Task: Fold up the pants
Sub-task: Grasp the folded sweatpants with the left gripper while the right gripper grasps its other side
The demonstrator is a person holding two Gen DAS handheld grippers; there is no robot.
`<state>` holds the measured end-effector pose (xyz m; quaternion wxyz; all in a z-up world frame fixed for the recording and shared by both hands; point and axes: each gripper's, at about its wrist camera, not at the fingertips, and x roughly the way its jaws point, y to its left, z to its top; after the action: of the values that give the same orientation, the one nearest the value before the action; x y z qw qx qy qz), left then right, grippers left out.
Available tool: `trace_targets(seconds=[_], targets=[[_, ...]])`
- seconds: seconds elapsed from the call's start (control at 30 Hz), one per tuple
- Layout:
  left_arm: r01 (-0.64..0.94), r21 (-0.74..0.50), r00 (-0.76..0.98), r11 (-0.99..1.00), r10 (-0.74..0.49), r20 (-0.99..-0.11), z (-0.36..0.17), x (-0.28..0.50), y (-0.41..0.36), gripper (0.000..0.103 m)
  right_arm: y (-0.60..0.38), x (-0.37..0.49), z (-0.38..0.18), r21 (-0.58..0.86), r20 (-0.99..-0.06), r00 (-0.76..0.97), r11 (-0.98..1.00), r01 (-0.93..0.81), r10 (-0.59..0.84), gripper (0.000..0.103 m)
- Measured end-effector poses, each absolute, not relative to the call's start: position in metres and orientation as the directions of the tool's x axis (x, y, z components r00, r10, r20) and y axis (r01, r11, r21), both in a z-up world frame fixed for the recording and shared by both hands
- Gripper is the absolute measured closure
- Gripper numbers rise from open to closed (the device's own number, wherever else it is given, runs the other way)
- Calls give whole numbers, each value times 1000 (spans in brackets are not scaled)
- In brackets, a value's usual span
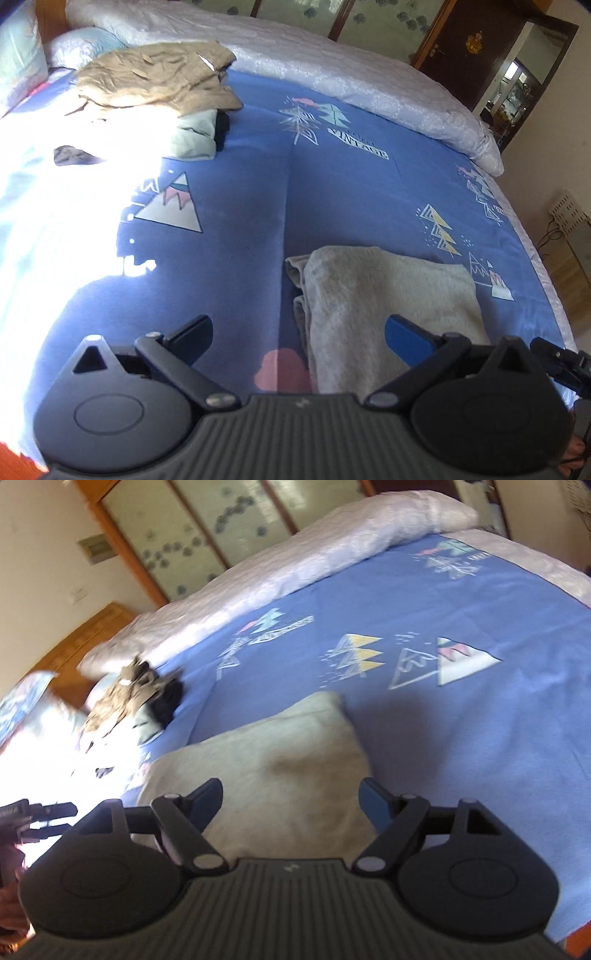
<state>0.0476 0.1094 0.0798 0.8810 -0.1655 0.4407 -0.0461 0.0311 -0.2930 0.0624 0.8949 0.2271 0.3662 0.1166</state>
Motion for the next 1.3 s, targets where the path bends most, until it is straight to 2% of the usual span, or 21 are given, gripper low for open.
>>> trace_targets(seconds=[0.1, 0.23, 0.37, 0.43, 0.7, 1.3], targets=[[-65, -314, 544, 947, -231, -807, 55, 72, 93, 0, -306, 45, 47, 534, -617, 687, 845, 7, 384, 20], [-67, -170, 498, 983, -115, -860, 35, 85, 60, 0, -309, 57, 24, 576, -643, 637, 817, 38, 424, 19], [-44, -53, 493, 998, -24, -869, 27, 86, 35, 0, -298, 62, 0, 587, -684, 563, 808, 50, 463, 18], [-45, -29, 495, 999, -3, -869, 25, 85, 32, 0, -290, 59, 3, 565, -684, 571, 825, 19, 455, 11], [-92, -118, 471, 989, -61, -880, 16, 87, 50, 0, -290, 59, 2, 545, -682, 577, 838, -10, 450, 7], [-91, -148, 469, 985, -89, -879, 10, 87, 54, 0, -291, 61, 1, 555, -680, 576, 832, -1, 455, 7]])
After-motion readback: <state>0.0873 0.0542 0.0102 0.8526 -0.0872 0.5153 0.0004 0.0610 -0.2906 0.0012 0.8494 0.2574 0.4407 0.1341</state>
